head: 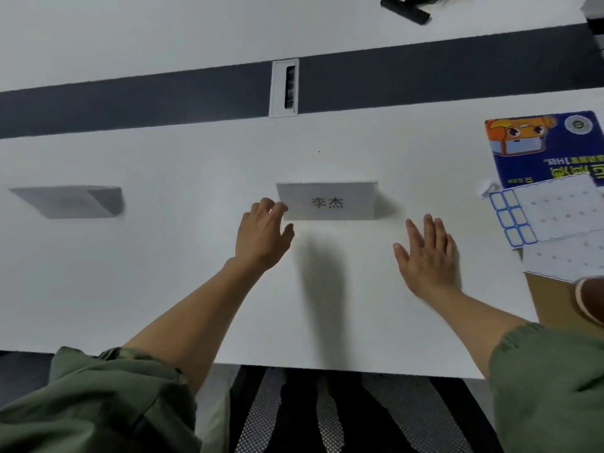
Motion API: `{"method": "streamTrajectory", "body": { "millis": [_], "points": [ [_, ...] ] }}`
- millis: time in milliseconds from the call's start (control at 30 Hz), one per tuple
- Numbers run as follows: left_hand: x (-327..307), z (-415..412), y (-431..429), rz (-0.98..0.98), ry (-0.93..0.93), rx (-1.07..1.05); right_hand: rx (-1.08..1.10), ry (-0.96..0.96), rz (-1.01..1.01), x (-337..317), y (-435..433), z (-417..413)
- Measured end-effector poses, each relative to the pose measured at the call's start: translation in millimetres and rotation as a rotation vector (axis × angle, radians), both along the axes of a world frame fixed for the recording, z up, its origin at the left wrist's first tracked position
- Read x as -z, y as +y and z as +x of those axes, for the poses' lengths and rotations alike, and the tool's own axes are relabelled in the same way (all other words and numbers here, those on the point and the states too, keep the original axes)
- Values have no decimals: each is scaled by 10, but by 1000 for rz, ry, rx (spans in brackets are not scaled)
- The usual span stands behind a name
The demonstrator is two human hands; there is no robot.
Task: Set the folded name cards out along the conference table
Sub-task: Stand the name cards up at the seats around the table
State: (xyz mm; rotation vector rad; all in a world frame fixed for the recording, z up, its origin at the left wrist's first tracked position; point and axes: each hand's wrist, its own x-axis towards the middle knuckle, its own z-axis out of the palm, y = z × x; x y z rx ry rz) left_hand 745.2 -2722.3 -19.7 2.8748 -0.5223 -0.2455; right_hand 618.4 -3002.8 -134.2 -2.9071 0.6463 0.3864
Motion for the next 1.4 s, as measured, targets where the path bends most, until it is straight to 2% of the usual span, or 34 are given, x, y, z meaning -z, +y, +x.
{"method": "streamTrajectory", "body": {
  "millis": [100, 200, 400, 667, 800, 1033, 1200, 1400],
  "points": [
    [-170, -271, 446, 26, 70, -117, 14, 121, 39, -249, 105, 95],
    [-304, -516, 870, 60, 133, -223, -78, 190, 44, -546, 298, 145],
    [-615, -977, 1637, 23, 134, -396, -261, 83, 108, -1003, 1108, 282],
    [-1053, -2119, 3085, -5, 60, -619, -590, -108, 168, -1668, 2948, 173],
    [-1241, -2937, 3873, -6, 14, -716, -745, -141, 196, -1856, 3937, -181],
    [-1462, -4359, 5214, 60, 15, -1027, -1051, -185, 279, -2190, 5798, -929],
    [-1467, -4916, 5891, 22, 7, -1195, -1264, -203, 314, -2420, 6865, -1182],
    [-1424, -5097, 6845, 11, 11, -1329, -1426, -195, 344, -2362, 8235, -1176]
  ]
}}
